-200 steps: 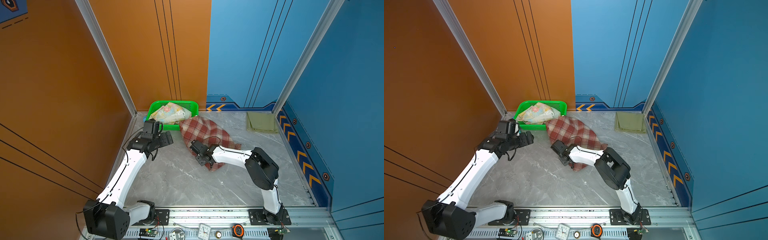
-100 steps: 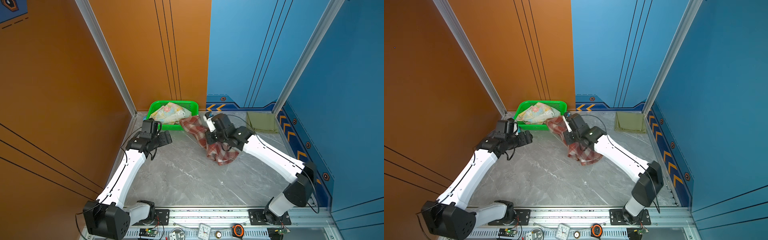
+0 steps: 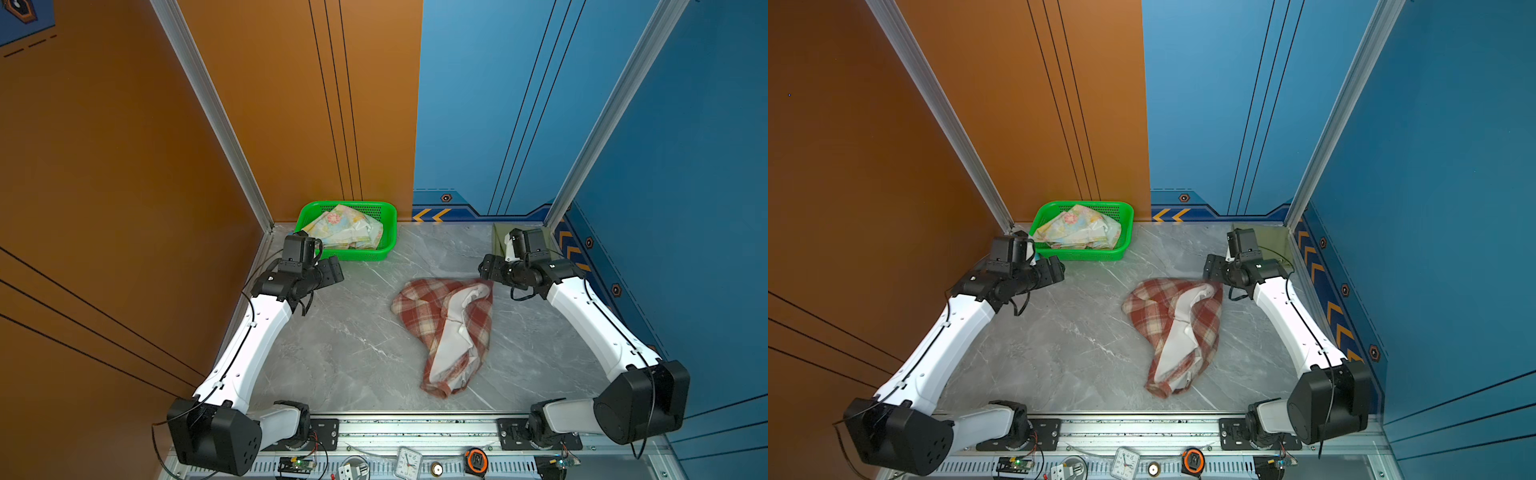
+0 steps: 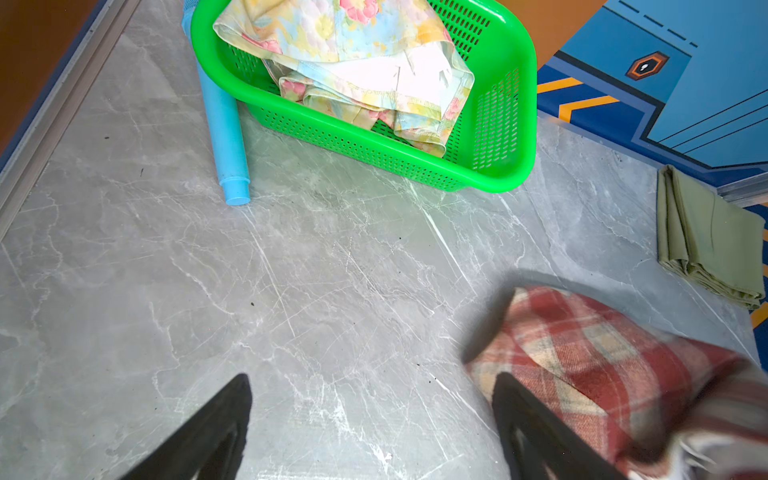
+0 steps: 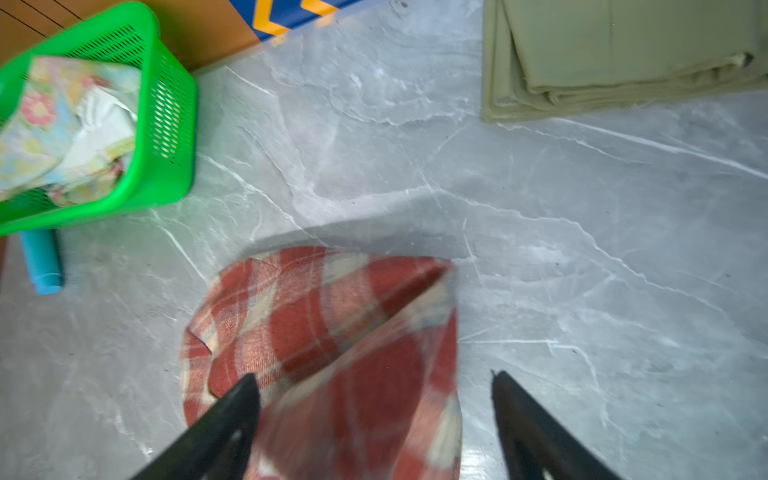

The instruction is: Fold and stack the skirts

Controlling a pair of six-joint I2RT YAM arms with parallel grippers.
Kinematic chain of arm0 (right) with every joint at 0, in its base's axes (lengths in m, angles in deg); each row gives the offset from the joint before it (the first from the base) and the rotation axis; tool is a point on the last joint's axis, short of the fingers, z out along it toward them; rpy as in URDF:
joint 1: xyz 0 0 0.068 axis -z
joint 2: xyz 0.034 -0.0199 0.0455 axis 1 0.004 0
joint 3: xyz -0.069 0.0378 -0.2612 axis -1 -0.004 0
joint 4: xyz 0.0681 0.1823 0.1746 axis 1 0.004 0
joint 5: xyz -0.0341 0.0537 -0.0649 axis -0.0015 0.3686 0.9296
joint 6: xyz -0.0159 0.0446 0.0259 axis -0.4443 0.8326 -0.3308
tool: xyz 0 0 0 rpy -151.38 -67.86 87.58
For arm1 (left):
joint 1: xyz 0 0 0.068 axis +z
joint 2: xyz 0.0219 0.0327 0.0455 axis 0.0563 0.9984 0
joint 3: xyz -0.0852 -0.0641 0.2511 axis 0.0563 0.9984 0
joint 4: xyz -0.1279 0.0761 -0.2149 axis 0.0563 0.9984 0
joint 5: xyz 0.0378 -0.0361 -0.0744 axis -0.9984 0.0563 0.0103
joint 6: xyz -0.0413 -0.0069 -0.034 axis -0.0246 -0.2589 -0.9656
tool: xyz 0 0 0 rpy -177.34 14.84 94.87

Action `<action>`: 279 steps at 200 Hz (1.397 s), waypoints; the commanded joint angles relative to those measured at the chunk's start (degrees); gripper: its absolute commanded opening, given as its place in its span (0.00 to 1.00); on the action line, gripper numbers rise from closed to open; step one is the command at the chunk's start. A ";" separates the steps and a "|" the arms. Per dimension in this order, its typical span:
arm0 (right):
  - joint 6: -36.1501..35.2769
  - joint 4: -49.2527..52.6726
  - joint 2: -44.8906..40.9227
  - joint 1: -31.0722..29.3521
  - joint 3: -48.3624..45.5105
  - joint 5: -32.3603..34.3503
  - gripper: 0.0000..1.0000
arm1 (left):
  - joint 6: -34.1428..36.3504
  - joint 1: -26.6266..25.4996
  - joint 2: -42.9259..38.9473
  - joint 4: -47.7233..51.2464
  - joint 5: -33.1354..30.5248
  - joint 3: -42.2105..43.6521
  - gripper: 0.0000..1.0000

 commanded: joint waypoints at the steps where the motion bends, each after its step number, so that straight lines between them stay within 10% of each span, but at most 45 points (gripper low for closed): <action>1: -4.25 0.50 -1.70 -4.58 3.06 5.76 0.97 | 1.07 -1.81 1.20 0.23 -2.13 -0.21 0.91; 60: -16.95 2.40 15.24 -23.57 13.02 12.03 0.96 | 1.68 -2.68 3.37 0.14 -2.38 0.22 0.92; 127: -22.18 2.30 39.45 -29.34 26.36 15.12 0.95 | 1.94 0.12 2.15 0.14 -0.20 2.38 0.92; 149: -23.06 1.07 45.11 -29.26 30.59 13.95 0.69 | 2.08 0.66 1.70 0.06 0.30 2.59 0.92; 169: -24.24 -1.09 44.55 -28.87 31.54 13.23 0.00 | 2.12 1.01 1.24 0.06 0.55 2.73 0.92; 279: -28.19 1.70 12.30 -29.40 38.23 6.59 0.00 | 1.33 2.64 -0.59 -0.99 1.78 3.32 0.92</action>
